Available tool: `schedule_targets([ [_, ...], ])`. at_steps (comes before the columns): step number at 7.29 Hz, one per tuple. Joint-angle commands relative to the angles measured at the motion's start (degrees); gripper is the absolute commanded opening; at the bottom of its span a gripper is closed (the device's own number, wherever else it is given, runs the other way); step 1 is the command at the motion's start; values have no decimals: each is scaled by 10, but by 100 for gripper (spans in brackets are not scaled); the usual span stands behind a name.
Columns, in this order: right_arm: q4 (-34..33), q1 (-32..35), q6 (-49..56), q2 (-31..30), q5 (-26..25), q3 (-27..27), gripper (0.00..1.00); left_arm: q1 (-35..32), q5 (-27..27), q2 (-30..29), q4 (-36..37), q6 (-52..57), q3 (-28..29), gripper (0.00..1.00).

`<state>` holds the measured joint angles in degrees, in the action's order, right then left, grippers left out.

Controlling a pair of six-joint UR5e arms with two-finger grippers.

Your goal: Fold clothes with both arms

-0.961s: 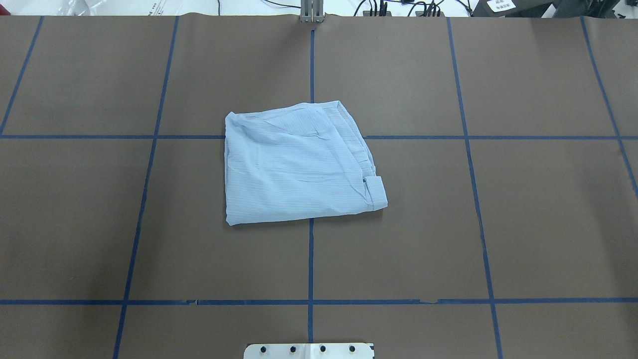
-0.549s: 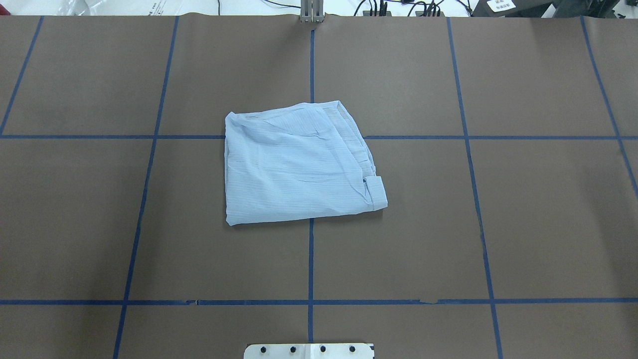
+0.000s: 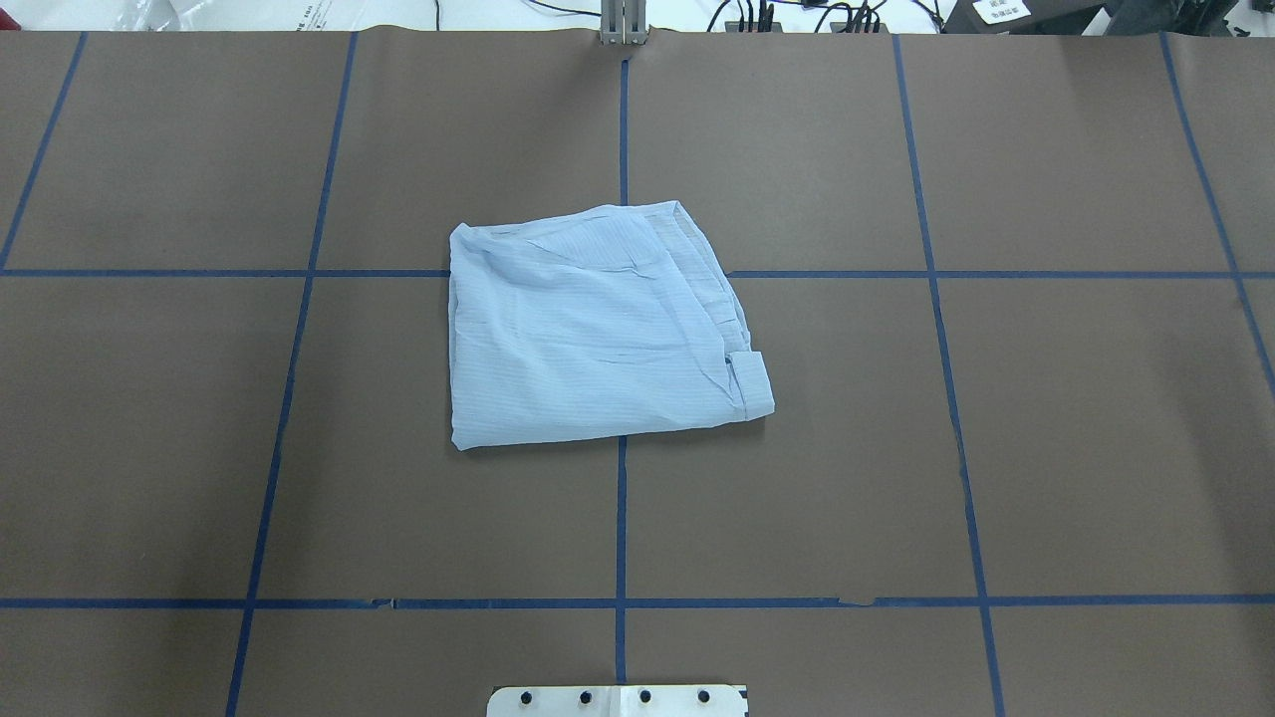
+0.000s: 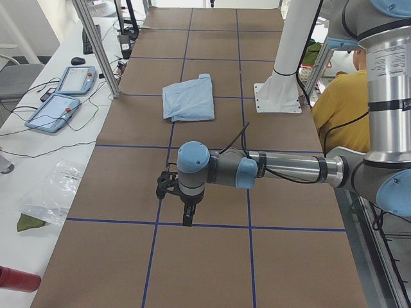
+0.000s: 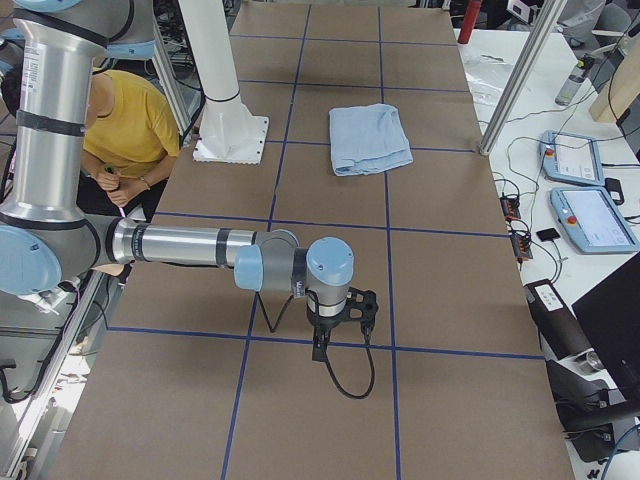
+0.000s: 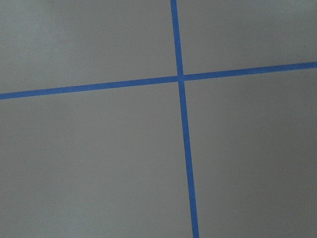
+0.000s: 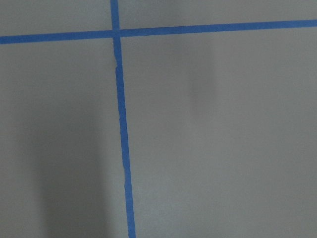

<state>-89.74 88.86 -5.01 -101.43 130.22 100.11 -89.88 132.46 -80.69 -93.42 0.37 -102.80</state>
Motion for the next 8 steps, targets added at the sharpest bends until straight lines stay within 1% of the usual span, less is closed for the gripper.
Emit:
schedule_targets([
  [1,0,-1,0,0,0,0,100,1,0,1,0,0,14,100],
  [8,0,-1,0,1,2,0,100,1,0,7,1,2,29,100],
])
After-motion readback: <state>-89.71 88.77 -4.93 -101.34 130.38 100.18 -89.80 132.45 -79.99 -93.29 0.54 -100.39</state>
